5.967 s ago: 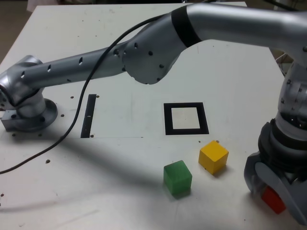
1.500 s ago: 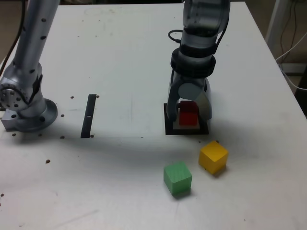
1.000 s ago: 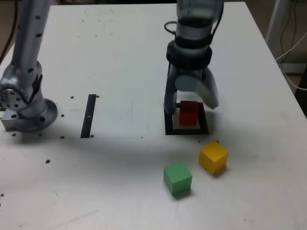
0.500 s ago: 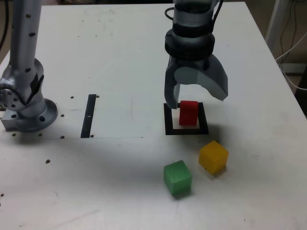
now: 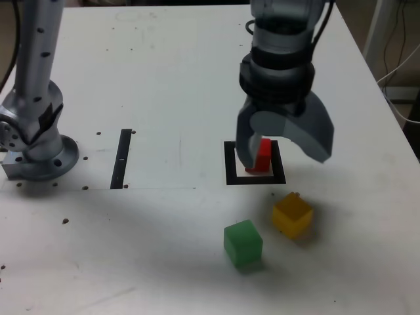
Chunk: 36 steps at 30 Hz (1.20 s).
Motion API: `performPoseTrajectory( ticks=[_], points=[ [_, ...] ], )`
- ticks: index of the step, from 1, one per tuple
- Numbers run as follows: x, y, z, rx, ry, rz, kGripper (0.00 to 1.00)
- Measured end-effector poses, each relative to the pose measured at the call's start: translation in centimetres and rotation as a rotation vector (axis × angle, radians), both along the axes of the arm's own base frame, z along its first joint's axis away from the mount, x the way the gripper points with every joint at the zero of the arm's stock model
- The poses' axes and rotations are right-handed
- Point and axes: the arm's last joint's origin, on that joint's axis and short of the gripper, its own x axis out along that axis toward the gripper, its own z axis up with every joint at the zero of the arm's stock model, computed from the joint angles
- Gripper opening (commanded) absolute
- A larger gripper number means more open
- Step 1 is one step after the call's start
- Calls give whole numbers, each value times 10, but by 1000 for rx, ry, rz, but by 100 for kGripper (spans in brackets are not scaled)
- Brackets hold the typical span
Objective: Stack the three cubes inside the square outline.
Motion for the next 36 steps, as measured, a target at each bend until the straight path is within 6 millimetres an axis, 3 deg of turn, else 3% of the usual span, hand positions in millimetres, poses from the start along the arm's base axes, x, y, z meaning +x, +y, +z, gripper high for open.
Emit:
performPoseTrajectory(
  ticks=[3,14,20,27,36],
  points=[
    [6,-13,-5,1,5,-27,100],
    [23,-30,-21,2,28,-57,100],
    [22,-35,-21,11,32,-149,100],
    [22,-42,-16,26,21,-398,100],
    [21,-41,-15,35,20,-444,99]
  ],
)
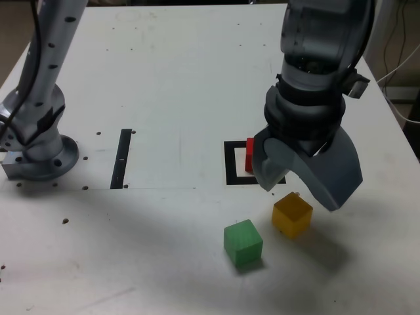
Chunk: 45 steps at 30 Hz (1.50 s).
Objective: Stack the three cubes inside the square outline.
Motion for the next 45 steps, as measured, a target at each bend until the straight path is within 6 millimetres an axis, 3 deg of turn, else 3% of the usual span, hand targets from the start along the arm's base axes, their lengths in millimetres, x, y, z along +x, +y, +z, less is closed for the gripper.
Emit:
performPoseTrajectory(
  ticks=[7,16,20,25,31,34,45],
  points=[
    [-1,0,-3,20,3,-7,98],
    [7,-15,-34,37,42,-34,97],
    [10,-19,-37,33,35,-40,94],
    [11,-20,-37,33,32,-41,83],
    [12,-20,-39,38,34,-36,52],
    [12,-20,-39,49,29,-31,41],
    [11,-21,-39,62,33,-34,35]
  ],
)
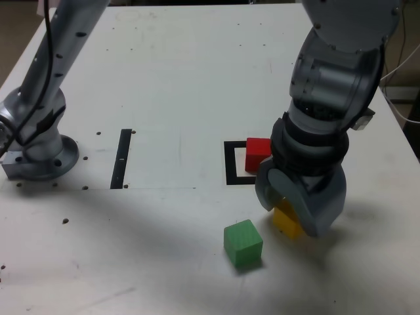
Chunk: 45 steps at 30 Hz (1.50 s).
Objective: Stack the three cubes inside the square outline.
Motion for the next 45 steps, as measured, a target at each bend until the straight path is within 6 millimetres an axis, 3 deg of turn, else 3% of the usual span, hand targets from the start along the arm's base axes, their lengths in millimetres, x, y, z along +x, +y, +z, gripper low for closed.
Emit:
performPoseTrajectory(
  ticks=[21,29,38,45],
  points=[
    [0,0,5,5,-2,10,35],
    [-15,9,47,28,-44,59,34],
    [-28,43,82,12,-79,218,33],
    [-35,79,86,-17,-53,390,33]
  ],
)
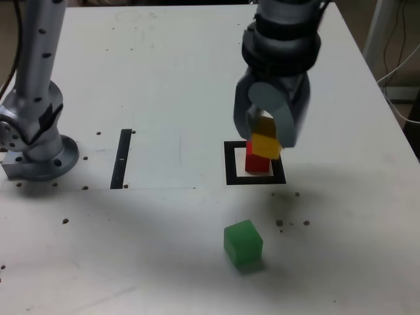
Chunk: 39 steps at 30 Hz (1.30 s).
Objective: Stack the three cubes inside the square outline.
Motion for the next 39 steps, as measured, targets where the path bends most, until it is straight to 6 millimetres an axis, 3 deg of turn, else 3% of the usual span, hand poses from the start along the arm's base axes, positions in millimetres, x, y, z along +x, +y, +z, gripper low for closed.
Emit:
performPoseTrajectory(
  ticks=[6,14,39],
  points=[
    [-8,28,-1,-27,23,142,33],
    [-13,45,-13,-37,46,255,33],
    [6,61,-40,-59,62,301,33]
  ],
)
